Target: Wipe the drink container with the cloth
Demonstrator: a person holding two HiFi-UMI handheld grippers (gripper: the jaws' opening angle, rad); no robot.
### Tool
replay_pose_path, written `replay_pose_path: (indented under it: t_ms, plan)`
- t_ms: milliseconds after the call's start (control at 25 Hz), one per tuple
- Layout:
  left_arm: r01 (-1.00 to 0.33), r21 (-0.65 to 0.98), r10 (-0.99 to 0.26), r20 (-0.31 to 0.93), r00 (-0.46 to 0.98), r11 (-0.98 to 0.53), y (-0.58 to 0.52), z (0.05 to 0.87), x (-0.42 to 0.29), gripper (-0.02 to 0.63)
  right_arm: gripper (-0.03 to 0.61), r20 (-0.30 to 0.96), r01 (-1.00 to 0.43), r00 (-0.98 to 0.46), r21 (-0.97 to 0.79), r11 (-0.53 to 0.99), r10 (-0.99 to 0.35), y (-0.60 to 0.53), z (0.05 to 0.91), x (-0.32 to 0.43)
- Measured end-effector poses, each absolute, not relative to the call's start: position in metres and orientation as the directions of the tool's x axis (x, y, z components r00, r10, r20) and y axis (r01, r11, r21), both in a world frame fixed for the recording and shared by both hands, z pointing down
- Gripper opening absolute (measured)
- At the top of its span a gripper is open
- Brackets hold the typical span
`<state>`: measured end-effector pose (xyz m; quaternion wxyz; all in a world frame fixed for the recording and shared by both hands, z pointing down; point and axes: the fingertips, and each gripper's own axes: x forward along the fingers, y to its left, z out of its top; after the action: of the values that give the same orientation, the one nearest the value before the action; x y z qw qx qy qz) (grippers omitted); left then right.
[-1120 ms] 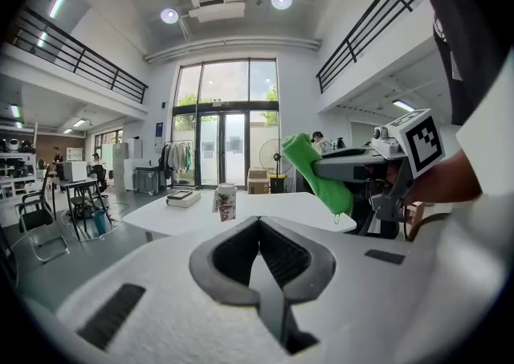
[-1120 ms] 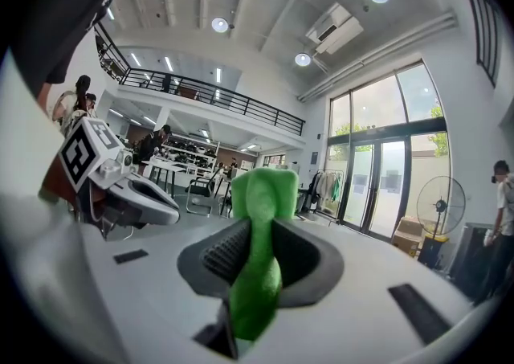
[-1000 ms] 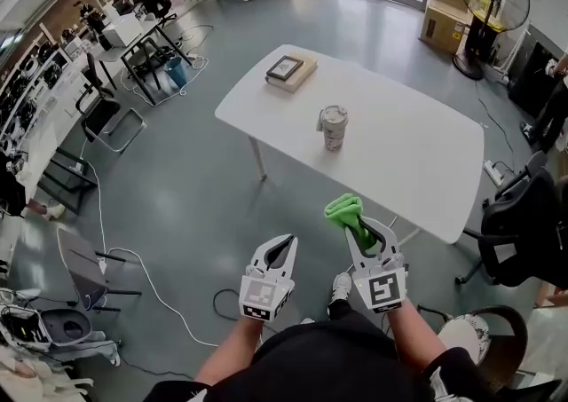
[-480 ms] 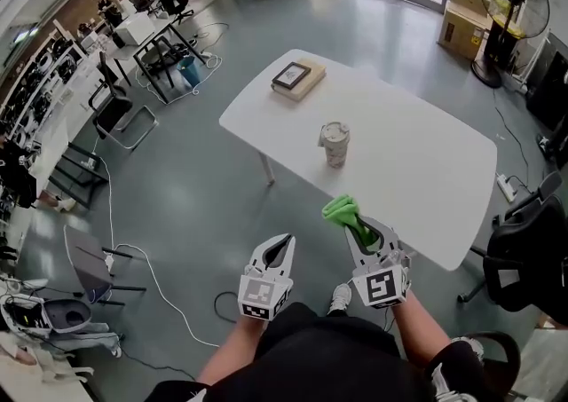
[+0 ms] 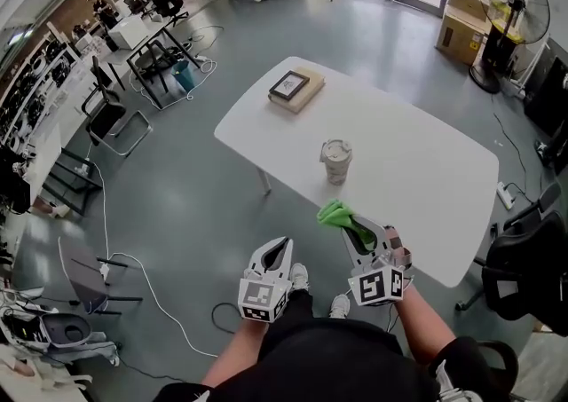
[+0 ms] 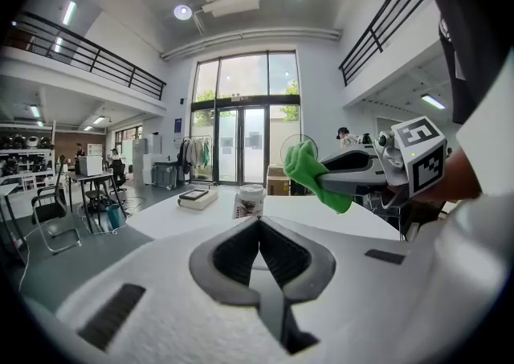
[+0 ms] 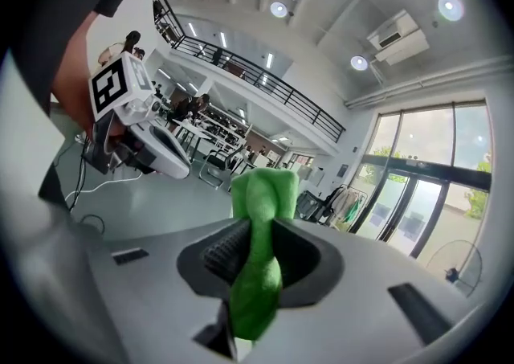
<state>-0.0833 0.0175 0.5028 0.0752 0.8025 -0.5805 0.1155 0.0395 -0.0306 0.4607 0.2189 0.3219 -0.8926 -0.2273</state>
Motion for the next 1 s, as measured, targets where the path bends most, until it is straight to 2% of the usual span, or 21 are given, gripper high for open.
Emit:
replay_pose_path:
  t_ms: [520, 1000]
  plan:
    - [-0.894, 0.007, -0.861, 0.268, 0.433, -0.448, -0.079, 0.505, -0.13, 0.014, 0.089, 0.394, -0.32, -0.583, 0.692, 0.647, -0.711, -0.11, 0.512, -0.024]
    - [-0.827, 0.018, -0.787, 0.296, 0.541, -0.562, -0.121, 0.52, -0.169, 0.014, 0.091, 0.499, -0.274, -0.41, 0.731, 0.625, -0.764, -0.16, 0.561, -0.043]
